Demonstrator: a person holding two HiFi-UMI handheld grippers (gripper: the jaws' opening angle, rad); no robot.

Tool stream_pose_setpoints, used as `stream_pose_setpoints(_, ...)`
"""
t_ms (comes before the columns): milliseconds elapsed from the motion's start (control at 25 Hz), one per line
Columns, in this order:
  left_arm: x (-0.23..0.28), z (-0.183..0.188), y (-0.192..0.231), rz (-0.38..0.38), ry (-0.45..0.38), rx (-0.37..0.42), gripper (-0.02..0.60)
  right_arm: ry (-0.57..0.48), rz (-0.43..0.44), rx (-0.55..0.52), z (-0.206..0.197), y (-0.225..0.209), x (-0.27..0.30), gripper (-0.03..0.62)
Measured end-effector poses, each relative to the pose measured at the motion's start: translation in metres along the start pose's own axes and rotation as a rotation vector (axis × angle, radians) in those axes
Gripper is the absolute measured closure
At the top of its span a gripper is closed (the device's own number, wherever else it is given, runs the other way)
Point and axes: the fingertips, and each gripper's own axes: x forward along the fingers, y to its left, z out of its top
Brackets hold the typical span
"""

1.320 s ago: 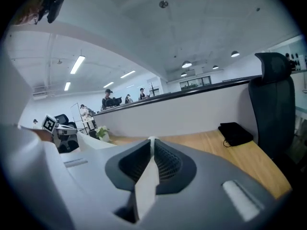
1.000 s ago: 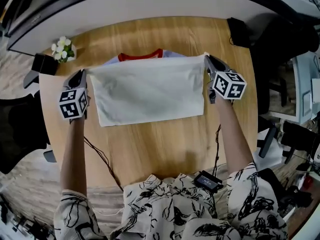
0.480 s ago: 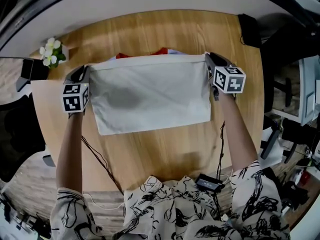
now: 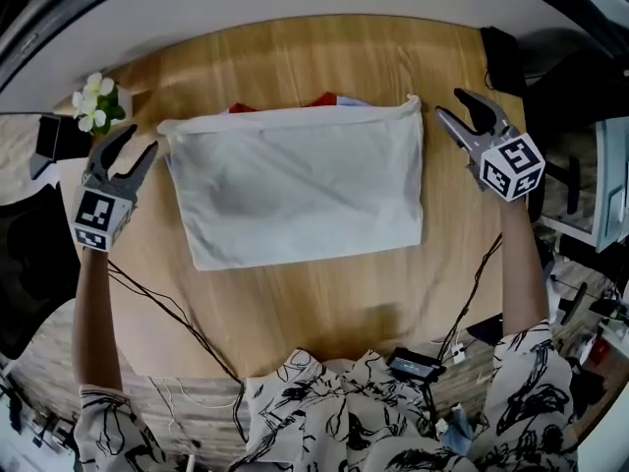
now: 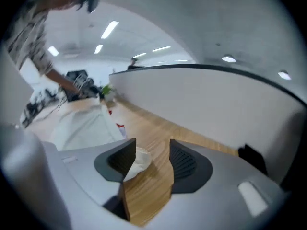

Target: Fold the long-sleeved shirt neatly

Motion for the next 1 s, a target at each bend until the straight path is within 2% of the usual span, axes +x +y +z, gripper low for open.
stream_pose_setpoints(80, 0.014, 0.003, -0.019, -0.038, 0.103, 0.252, 0.382, 0.068, 0.085, -0.243, 0.007, 0.028, 0.015, 0.361)
stream_pose_setpoints(120, 0.022, 0.0, -0.027, -0.061, 0.143, 0.328, 0.383, 0.102, 0.134, -0.33, 0.007, 0.043, 0.025, 0.361)
stream_pose_setpoints(160, 0.03, -0.003, -0.033, -0.084, 0.173, 0.368, 0.387, 0.136, 0.182, -0.396, 0.004, 0.057, 0.035, 0.361)
stream_pose_setpoints(280, 0.051, -0.012, -0.042, -0.158, 0.23, 0.375, 0.397, 0.236, 0.277, -0.513, -0.011, 0.079, 0.06, 0.361)
stream_pose_setpoints(400, 0.065, -0.02, -0.046, -0.193, 0.291, 0.409, 0.402, 0.329, 0.288, -0.608, -0.027, 0.077, 0.075, 0.375)
stream_pose_setpoints(440, 0.068, -0.022, -0.046, -0.188, 0.303, 0.426, 0.411, 0.353, 0.284, -0.633, -0.031, 0.075, 0.078, 0.404)
stream_pose_setpoints(480, 0.071, -0.022, -0.045, -0.175, 0.308, 0.435, 0.448, 0.371, 0.277, -0.652, -0.034, 0.072, 0.08, 0.477)
stream_pose_setpoints(520, 0.072, -0.021, -0.041, -0.156, 0.306, 0.435, 0.521, 0.381, 0.269, -0.662, -0.036, 0.07, 0.082, 0.539)
stream_pose_setpoints(560, 0.073, -0.02, -0.036, -0.13, 0.298, 0.426, 0.566, 0.383, 0.258, -0.661, -0.036, 0.067, 0.085, 0.568)
stream_pose_setpoints(640, 0.075, -0.014, -0.021, -0.068, 0.278, 0.367, 0.568, 0.361, 0.224, -0.611, -0.031, 0.06, 0.089, 0.569)
stream_pose_setpoints(800, 0.085, -0.012, 0.0, -0.012, 0.303, 0.109, 0.556, 0.338, 0.154, -0.348, -0.03, 0.043, 0.1, 0.554)
stream_pose_setpoints(1000, 0.089, -0.023, 0.02, 0.137, 0.322, -0.087, 0.441, 0.311, -0.007, -0.064, -0.035, 0.014, 0.101, 0.425)
